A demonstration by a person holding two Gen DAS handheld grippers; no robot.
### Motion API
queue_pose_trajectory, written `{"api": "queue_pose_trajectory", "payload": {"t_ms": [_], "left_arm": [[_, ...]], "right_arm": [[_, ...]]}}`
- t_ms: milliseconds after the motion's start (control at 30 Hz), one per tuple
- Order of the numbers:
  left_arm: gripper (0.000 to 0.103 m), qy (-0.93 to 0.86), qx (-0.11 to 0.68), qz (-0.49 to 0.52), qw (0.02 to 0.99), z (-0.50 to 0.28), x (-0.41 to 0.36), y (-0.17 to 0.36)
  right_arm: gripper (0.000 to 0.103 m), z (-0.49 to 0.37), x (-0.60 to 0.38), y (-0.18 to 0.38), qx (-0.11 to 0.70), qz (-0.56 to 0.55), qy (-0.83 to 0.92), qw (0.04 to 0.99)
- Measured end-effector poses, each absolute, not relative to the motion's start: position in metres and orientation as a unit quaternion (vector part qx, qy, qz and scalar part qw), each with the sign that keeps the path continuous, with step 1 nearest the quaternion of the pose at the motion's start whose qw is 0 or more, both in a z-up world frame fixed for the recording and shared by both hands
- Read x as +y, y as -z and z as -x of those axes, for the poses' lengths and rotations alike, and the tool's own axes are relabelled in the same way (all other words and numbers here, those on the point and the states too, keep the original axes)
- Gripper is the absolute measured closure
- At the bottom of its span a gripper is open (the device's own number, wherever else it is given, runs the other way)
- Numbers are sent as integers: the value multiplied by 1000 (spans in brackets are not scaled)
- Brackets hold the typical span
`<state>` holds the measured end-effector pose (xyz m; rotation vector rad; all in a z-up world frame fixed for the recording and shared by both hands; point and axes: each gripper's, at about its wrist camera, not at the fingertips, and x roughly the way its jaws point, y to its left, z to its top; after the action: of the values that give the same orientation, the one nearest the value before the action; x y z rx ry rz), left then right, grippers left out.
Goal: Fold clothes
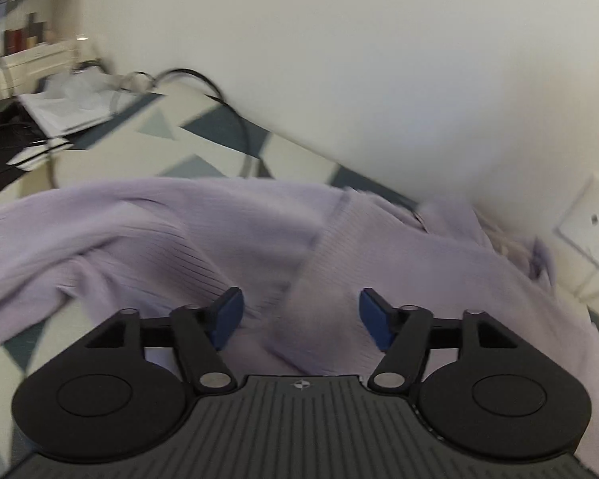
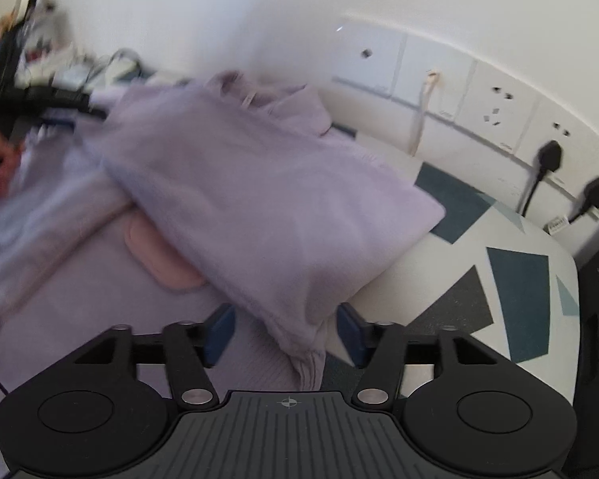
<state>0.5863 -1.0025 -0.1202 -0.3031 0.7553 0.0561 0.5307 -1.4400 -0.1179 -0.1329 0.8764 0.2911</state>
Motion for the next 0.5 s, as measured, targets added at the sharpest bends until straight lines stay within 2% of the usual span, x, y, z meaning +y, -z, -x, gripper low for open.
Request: {"api": "queue_pose_trajectory", "payload": {"t_ms": [33, 133, 200, 400, 500], "left_arm": [[31, -36, 369, 154, 916, -584, -997, 118], [30, -60, 374, 178, 908, -573, -982, 110], [25, -82, 379, 188, 902, -562, -974, 103], [24, -156, 358, 209, 896, -493, -949, 65], [22, -190, 342, 279, 877, -437, -924, 47]], "right_arm": [[43, -531, -1442, 115, 418, 50, -137, 897], [29, -532, -1443, 112, 405, 21, -118, 907], [20, -532, -1440, 114, 403, 13, -105, 909], [11, -527, -1436, 110, 394, 19, -107, 913], [5, -521, -1449, 99, 373, 4, -108, 922]]}}
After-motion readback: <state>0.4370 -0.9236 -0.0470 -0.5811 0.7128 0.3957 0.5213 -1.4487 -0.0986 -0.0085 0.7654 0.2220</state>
